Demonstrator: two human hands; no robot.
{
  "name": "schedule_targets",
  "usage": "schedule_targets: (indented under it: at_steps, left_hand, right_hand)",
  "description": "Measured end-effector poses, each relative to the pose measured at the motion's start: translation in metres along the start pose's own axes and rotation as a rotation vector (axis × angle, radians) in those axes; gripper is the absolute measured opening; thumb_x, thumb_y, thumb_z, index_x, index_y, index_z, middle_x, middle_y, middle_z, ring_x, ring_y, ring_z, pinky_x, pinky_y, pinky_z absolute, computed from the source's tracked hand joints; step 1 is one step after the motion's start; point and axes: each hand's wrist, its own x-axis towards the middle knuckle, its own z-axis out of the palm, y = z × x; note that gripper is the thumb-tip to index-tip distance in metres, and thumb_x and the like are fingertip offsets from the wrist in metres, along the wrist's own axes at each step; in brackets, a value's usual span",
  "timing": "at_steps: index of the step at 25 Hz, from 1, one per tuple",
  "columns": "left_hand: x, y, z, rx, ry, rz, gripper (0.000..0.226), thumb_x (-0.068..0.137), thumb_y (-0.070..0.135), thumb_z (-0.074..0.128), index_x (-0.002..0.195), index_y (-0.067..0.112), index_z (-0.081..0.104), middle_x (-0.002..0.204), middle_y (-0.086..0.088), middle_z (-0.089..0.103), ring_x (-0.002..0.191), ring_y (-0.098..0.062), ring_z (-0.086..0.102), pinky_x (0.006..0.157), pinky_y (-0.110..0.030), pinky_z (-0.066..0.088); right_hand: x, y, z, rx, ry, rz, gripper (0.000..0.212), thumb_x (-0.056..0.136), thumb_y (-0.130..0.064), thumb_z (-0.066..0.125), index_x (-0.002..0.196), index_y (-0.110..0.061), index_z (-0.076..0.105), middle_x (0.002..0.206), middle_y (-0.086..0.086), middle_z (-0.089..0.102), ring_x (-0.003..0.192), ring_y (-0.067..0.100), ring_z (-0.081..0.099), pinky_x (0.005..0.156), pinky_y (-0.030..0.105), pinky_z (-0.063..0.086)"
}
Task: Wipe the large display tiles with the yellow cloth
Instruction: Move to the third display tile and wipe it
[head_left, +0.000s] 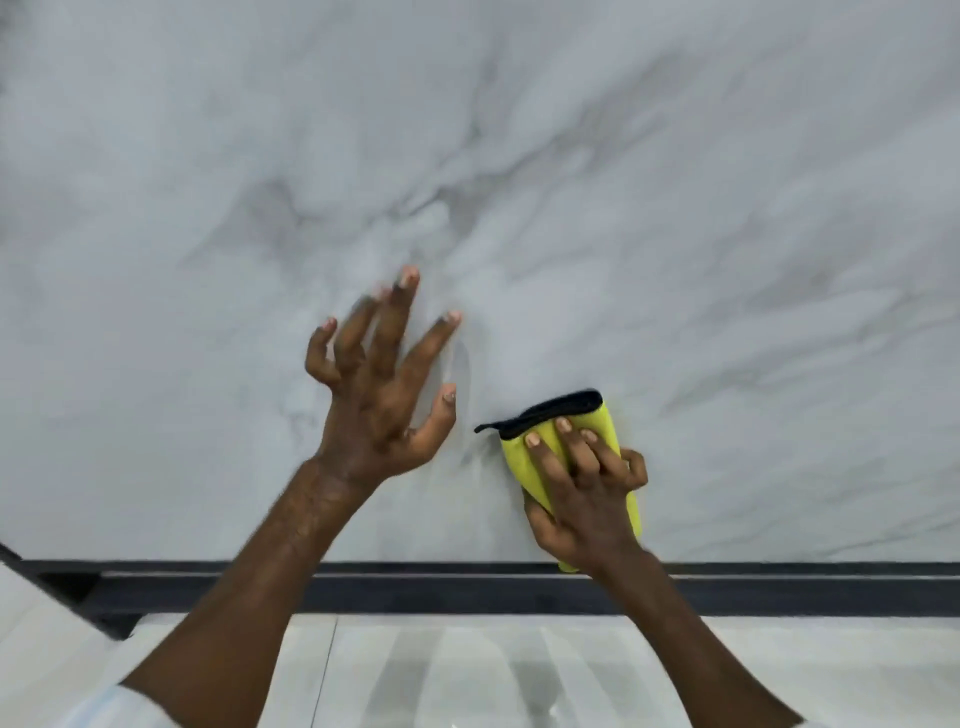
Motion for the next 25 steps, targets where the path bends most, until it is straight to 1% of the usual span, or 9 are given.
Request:
schedule_targets:
  at_steps: [3, 6, 10, 13, 15, 18, 21, 23, 25]
  left_hand:
    - [0.078, -0.017, -0.005, 0.084, 0.097, -0.007, 0.060, 0.101, 0.038, 0.048, 0.158, 0.019, 0.046, 0.169, -0.018, 0.026, 0.156, -0.033, 0.023, 0.115, -0.056, 0.021]
    - [0.088, -0.016, 0.007, 0.169, 0.169, 0.025, 0.060, 0.104, 0.033, 0.043, 0.162, 0.017, 0.038, 0.168, -0.010, 0.034, 0.155, -0.036, 0.030, 0.118, -0.057, 0.023]
    - [0.079, -0.018, 0.010, 0.172, 0.169, 0.037, 0.061, 0.104, 0.035, 0.042, 0.162, 0.018, 0.038, 0.168, -0.004, 0.035, 0.158, -0.032, 0.027, 0.121, -0.055, 0.022]
    - [0.084, -0.018, 0.010, 0.165, 0.171, 0.038, 0.061, 0.103, 0.034, 0.043, 0.162, 0.017, 0.039, 0.168, -0.004, 0.035, 0.160, -0.031, 0.024, 0.122, -0.053, 0.020]
    - [0.081, -0.017, 0.009, 0.156, 0.159, 0.040, 0.061, 0.104, 0.033, 0.043, 0.162, 0.016, 0.039, 0.169, -0.005, 0.035, 0.160, -0.032, 0.023, 0.122, -0.054, 0.020]
    - [0.083, -0.015, 0.006, 0.143, 0.125, 0.026, 0.060, 0.104, 0.031, 0.043, 0.162, 0.015, 0.038, 0.169, -0.006, 0.035, 0.159, -0.033, 0.024, 0.120, -0.055, 0.023]
    - [0.082, -0.010, -0.007, 0.112, 0.058, 0.006, 0.063, 0.101, 0.030, 0.050, 0.162, 0.016, 0.038, 0.170, -0.006, 0.033, 0.158, -0.033, 0.027, 0.118, -0.054, 0.024]
    - [0.098, -0.011, -0.026, 0.023, 0.048, 0.006, 0.064, 0.095, 0.035, 0.056, 0.156, 0.015, 0.049, 0.169, -0.006, 0.035, 0.152, -0.032, 0.035, 0.113, -0.052, 0.026]
    - [0.139, -0.014, -0.047, 0.008, 0.118, -0.011, 0.063, 0.096, 0.041, 0.054, 0.153, 0.013, 0.054, 0.168, -0.008, 0.036, 0.147, -0.029, 0.041, 0.110, -0.051, 0.027]
  right_hand:
    - [0.133, 0.007, -0.049, -0.004, 0.131, -0.088, 0.079, 0.082, -0.048, 0.058, 0.157, -0.037, 0.037, 0.166, -0.004, 0.026, 0.141, 0.024, 0.035, 0.097, 0.063, 0.040]
    - [0.228, 0.016, -0.080, -0.027, 0.337, 0.058, 0.075, 0.082, -0.044, 0.066, 0.153, -0.029, 0.050, 0.162, 0.001, 0.040, 0.141, 0.025, 0.038, 0.100, 0.058, 0.036]
    - [0.168, 0.015, -0.055, -0.123, 0.298, 0.035, 0.075, 0.085, -0.042, 0.063, 0.156, -0.030, 0.043, 0.162, 0.000, 0.038, 0.145, 0.022, 0.033, 0.102, 0.059, 0.033]
    - [0.138, 0.014, -0.043, -0.127, 0.249, 0.082, 0.079, 0.080, -0.044, 0.064, 0.154, -0.033, 0.042, 0.162, -0.004, 0.034, 0.143, 0.020, 0.031, 0.097, 0.058, 0.035]
    - [0.166, 0.013, -0.060, -0.098, 0.227, 0.070, 0.080, 0.080, -0.048, 0.063, 0.155, -0.035, 0.040, 0.163, -0.004, 0.032, 0.143, 0.020, 0.030, 0.096, 0.060, 0.038]
    - [0.260, 0.025, -0.104, -0.124, 0.256, -0.037, 0.081, 0.082, -0.052, 0.061, 0.158, -0.033, 0.040, 0.166, 0.000, 0.032, 0.142, 0.026, 0.034, 0.098, 0.059, 0.035]
    - [0.338, 0.032, -0.139, -0.120, 0.316, 0.031, 0.081, 0.082, -0.050, 0.062, 0.158, -0.031, 0.042, 0.166, 0.001, 0.034, 0.142, 0.025, 0.035, 0.100, 0.056, 0.033]
    - [0.325, 0.033, -0.133, -0.146, 0.315, 0.027, 0.080, 0.085, -0.050, 0.059, 0.160, -0.029, 0.039, 0.168, 0.002, 0.031, 0.146, 0.025, 0.032, 0.101, 0.056, 0.032]
    - [0.273, 0.030, -0.112, -0.134, 0.246, 0.013, 0.080, 0.087, -0.051, 0.055, 0.162, -0.029, 0.034, 0.170, 0.002, 0.026, 0.149, 0.026, 0.030, 0.102, 0.060, 0.034]
